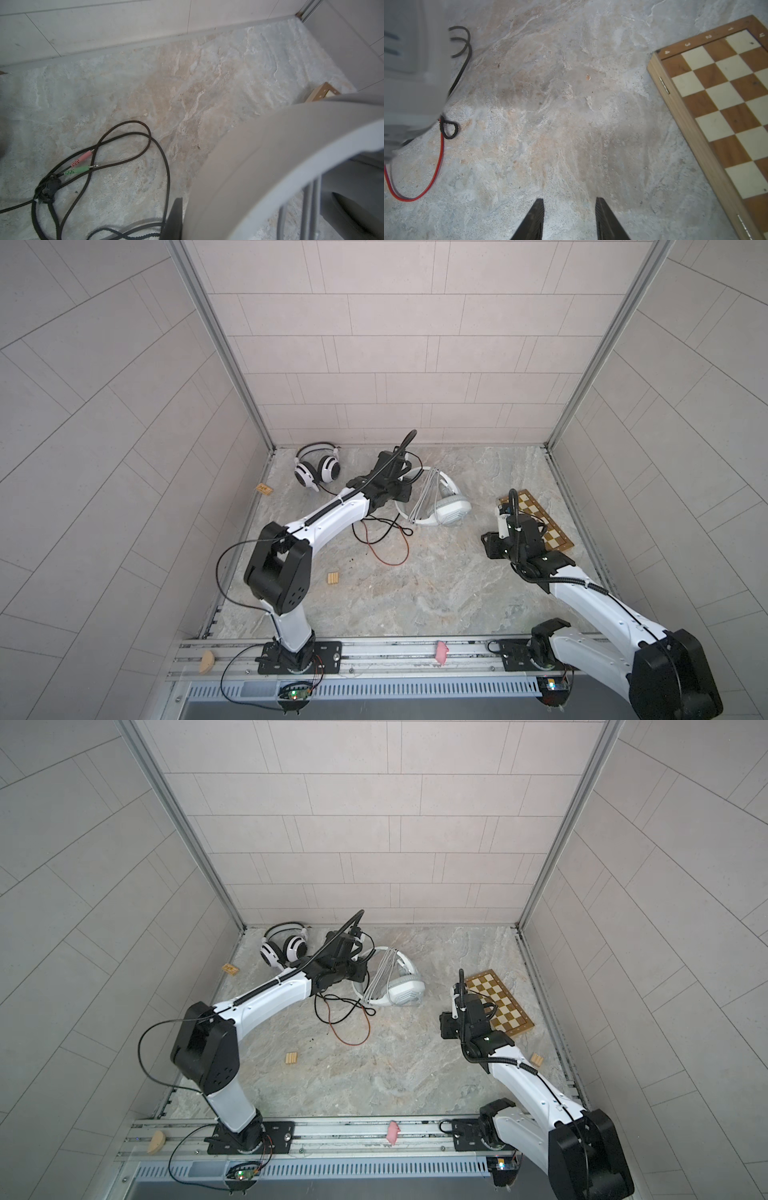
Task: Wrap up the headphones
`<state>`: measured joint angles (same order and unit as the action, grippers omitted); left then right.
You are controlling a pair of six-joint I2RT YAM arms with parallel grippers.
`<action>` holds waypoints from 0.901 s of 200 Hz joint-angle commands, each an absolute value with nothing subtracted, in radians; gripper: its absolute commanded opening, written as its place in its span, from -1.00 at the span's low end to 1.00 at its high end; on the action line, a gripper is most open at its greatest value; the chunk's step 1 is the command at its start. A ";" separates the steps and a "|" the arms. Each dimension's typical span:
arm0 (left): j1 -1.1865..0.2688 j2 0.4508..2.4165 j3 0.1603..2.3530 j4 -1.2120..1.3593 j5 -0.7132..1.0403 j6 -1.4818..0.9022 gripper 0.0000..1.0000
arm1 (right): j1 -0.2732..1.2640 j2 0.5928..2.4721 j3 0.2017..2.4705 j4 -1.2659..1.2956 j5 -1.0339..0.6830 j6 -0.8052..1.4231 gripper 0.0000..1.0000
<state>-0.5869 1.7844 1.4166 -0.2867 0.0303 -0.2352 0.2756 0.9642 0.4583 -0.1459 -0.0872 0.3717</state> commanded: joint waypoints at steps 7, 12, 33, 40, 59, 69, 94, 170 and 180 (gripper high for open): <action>-0.631 1.896 1.567 -0.351 -0.034 -0.268 -1.00 | 0.285 0.872 0.340 0.007 -0.061 0.421 -0.17; -0.636 1.922 1.604 -0.370 -0.045 -0.272 -1.00 | 0.284 0.861 0.329 0.014 -0.059 0.424 -0.18; -0.657 2.065 1.789 -0.429 -0.101 -0.290 -1.00 | 0.285 0.837 0.333 -0.002 -0.063 0.426 -0.19; -0.660 2.117 1.858 -0.448 -0.121 -0.300 -1.00 | 0.285 0.828 0.326 0.009 -0.060 0.426 -0.19; -0.664 2.272 2.071 -0.512 -0.144 -0.336 -0.97 | 0.285 0.813 0.316 0.014 -0.048 0.431 -0.19; -0.664 2.358 2.196 -0.550 -0.156 -0.354 -0.97 | 0.285 0.806 0.313 0.012 -0.042 0.432 -0.19; -0.664 2.564 2.509 -0.608 -0.183 -0.399 -0.98 | 0.285 0.782 0.301 0.030 -0.056 0.437 -0.20; -0.665 2.762 2.601 -0.369 -0.275 -0.663 -0.97 | 0.285 0.653 0.252 0.043 -0.010 0.453 -0.21; -0.665 2.775 2.603 -0.366 -0.269 -0.682 -0.92 | 0.285 0.661 0.252 0.044 -0.015 0.453 -0.21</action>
<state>-0.6666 2.7556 2.5858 -0.4908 -0.2539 -0.5480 0.2813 0.6590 0.2573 0.0299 -0.0357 0.4355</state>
